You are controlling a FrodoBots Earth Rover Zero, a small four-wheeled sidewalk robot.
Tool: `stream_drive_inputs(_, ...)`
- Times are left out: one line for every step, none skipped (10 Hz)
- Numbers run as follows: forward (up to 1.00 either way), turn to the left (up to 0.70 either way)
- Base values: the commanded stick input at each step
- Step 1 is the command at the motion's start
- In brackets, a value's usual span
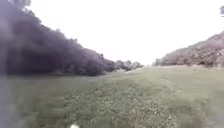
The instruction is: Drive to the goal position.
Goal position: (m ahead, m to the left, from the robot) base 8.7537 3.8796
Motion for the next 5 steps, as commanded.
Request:
stream_drive_inputs(0.85,0.00)
stream_drive_inputs(0.85,0.00)
stream_drive_inputs(0.85,0.00)
stream_drive_inputs(0.85,0.00)
stream_drive_inputs(0.85,0.00)
